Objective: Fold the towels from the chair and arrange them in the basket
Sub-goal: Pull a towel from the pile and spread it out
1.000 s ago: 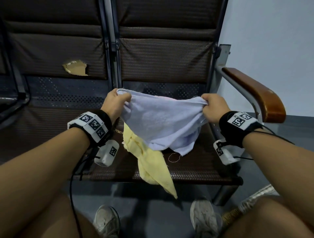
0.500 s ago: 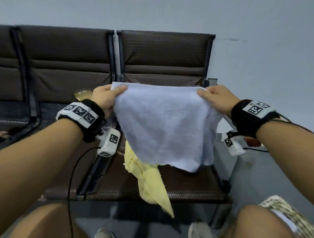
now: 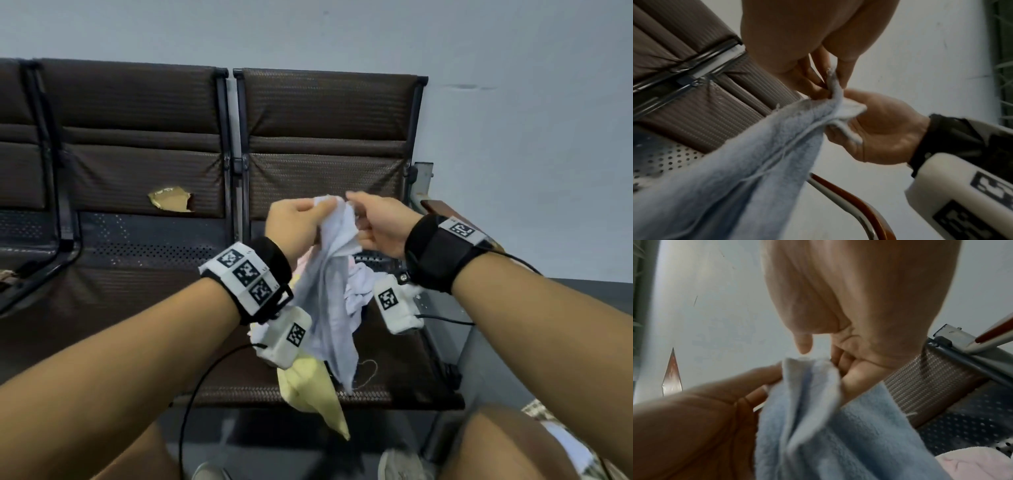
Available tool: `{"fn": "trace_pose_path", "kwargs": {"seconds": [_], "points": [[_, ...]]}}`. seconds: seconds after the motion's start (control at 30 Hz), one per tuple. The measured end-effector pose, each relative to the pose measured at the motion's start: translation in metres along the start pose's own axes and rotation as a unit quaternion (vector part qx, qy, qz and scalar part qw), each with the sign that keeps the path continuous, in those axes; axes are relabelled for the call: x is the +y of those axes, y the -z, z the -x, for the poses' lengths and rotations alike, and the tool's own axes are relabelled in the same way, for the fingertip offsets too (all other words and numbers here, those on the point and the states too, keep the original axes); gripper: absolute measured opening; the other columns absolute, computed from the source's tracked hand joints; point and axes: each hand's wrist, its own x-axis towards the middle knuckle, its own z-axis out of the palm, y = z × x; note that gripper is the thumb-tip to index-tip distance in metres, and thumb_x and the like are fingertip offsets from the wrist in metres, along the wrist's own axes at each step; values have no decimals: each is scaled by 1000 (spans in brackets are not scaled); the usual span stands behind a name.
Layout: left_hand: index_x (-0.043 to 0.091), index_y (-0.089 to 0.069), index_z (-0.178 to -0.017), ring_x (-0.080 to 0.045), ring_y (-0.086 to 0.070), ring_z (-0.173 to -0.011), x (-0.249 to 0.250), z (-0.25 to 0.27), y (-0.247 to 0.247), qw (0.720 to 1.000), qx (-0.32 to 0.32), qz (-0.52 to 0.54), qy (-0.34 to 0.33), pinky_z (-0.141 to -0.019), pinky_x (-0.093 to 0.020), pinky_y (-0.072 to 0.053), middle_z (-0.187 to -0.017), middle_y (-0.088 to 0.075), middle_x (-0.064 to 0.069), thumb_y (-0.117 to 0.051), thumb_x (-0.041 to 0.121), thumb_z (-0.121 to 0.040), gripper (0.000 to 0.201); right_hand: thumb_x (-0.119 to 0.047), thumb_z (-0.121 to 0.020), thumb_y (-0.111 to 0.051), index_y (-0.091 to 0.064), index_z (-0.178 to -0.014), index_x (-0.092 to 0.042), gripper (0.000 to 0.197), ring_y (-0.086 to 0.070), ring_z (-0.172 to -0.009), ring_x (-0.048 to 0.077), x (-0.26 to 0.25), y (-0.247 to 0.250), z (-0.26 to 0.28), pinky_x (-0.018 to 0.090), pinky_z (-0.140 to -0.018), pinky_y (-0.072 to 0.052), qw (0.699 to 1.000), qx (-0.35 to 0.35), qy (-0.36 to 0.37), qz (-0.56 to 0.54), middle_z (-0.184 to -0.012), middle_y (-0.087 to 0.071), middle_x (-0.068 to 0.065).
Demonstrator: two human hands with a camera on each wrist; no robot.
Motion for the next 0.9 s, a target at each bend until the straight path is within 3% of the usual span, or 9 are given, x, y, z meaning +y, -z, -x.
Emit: {"fn": "trace_pose_path", "kwargs": {"seconds": [0.07, 0.17, 0.23, 0.33, 0.43, 0.57, 0.63, 0.73, 0.9], "points": [[3, -77, -83, -12, -66, -67, -4, 7, -5, 999, -44, -5, 1, -61, -25, -52, -75, -73, -4, -69, 20, -91, 21, -34, -100, -56, -67, -88, -8, 31, -66, -55, 14, 1, -6, 2, 24, -46, -54, 999, -15, 14, -27, -68, -68, 7], [3, -77, -84, -16, -72, -71, -4, 7, 2, 989, -121, 60, 64, -59, -21, -54, -83, -76, -9, -65, 18, -89, 20, -2, -96, -49, -64, -105, 10, 21, -69, -86, 31, 6, -2, 2, 36, -73, -61, 999, 4, 26, -21, -100, -67, 25], [1, -74, -94, -20, -73, -75, -4, 3, 13, 990, -82, 69, 91, -59, -22, -55, -94, -76, -15, -58, 21, -92, 26, 2, -93, -45, -60, -91, 0, 16, -62, -77, 28, 6, 2, 3, 31, -65, -52, 1000, 13, 13, 25, -89, -60, 19], [5, -59, -120, -21, -65, -81, -10, -10, 24, 998, 21, -8, 63, -69, -28, -54, -105, -67, -14, -55, 5, -88, 32, 2, -89, -46, -54, -101, -10, 19, -52, -87, 27, 2, 8, 4, 31, -66, -40, 997, -56, 18, 42, -96, -50, 14], [2, -42, -142, -28, -57, -97, -15, -18, 29, 988, -98, -8, 123, -82, -37, -45, -116, -60, -14, -52, 4, -78, 65, 6, -87, -44, -58, -105, -9, 27, -56, -92, 28, -1, 10, 2, 36, -80, -47, 990, -136, 36, 13, -98, -56, 14], [0, -62, -127, -29, -67, -104, -9, -25, 31, 964, -229, 21, 133, -83, -34, -54, -122, -67, -19, -58, 12, -89, 40, -13, -84, -60, -56, -86, -7, 8, -53, -81, 27, 0, 19, -12, 34, -69, -44, 988, -82, 56, 116, -85, -54, 9], [2, -66, -121, -31, -69, -104, -10, -37, 28, 977, -181, 11, 110, -86, -39, -56, -119, -70, -18, -65, 14, -91, 32, -31, -81, -76, -70, -86, -9, 24, -70, -80, 20, 0, 36, -21, 29, -71, -56, 962, -53, 74, 258, -89, -73, 1], [3, -73, -108, -24, -71, -89, -14, -56, 23, 992, -86, -72, 54, -78, -36, -57, -105, -75, -14, -69, 18, -92, 22, -34, -75, -82, -76, -82, -17, 20, -68, -75, 16, 0, 60, -35, 22, -61, -54, 888, 28, 87, 450, -80, -73, -2], [4, -75, -100, -19, -66, -80, -9, -83, 12, 996, 6, -92, -17, -70, -34, -54, -93, -73, -11, -66, 14, -91, 16, -28, -90, -63, -68, -74, -18, 19, -55, -66, 17, -3, 74, -57, 27, -60, -39, 876, 185, 180, 408, -67, -59, -2]]}}
